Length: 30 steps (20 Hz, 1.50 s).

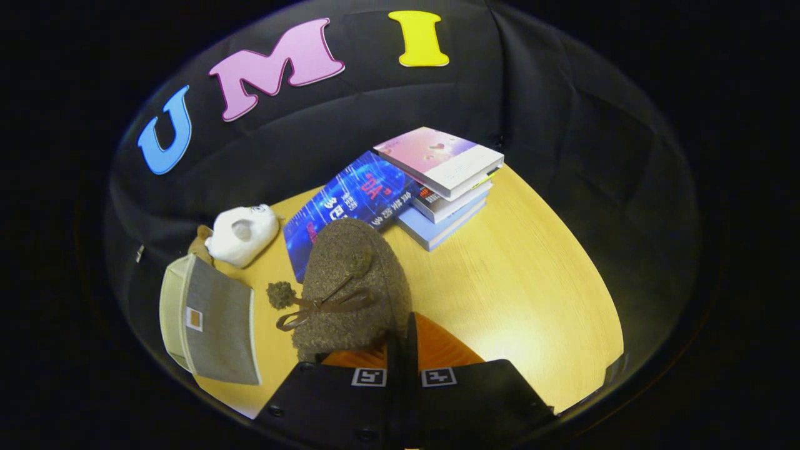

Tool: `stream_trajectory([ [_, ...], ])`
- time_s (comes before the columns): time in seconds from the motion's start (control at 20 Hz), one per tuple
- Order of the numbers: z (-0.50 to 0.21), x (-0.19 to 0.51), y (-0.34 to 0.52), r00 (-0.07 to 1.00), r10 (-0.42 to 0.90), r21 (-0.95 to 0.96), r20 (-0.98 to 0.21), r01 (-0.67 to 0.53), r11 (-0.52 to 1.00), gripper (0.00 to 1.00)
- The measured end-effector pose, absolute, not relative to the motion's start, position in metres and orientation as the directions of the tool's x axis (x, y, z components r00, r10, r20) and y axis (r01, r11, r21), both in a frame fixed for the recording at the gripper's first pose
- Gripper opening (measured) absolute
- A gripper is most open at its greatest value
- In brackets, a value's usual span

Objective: Open the storage box then place both shoes into the box .Put the left shoe in first, then the right shoe, with the right side of both shoes facing outward in a uniform manner.

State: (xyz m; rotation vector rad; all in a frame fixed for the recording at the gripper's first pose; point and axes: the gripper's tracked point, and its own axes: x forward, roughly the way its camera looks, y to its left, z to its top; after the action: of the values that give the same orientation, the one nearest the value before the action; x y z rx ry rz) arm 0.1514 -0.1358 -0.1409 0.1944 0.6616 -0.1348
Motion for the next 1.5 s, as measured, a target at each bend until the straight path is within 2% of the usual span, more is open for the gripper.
stream_trajectory([
  [0.15, -0.108, 0.149, -0.097, 0.804, -0.029, 0.186, -0.593, 0.172, 0.967, 0.06],
  [0.5, -0.051, 0.148, 0.038, 0.841, 0.101, 0.228, -0.532, 0.027, 0.973, 0.06],
  [0.85, -0.064, 0.148, 0.169, 0.793, 0.249, 0.266, -0.556, -0.114, 0.957, 0.06],
  [1.1, -0.115, 0.157, 0.212, 0.737, 0.236, 0.246, -0.633, -0.096, 0.964, 0.05],
  [1.5, -0.171, 0.178, 0.217, 0.717, 0.078, 0.114, -0.693, 0.002, 0.993, 0.07],
])
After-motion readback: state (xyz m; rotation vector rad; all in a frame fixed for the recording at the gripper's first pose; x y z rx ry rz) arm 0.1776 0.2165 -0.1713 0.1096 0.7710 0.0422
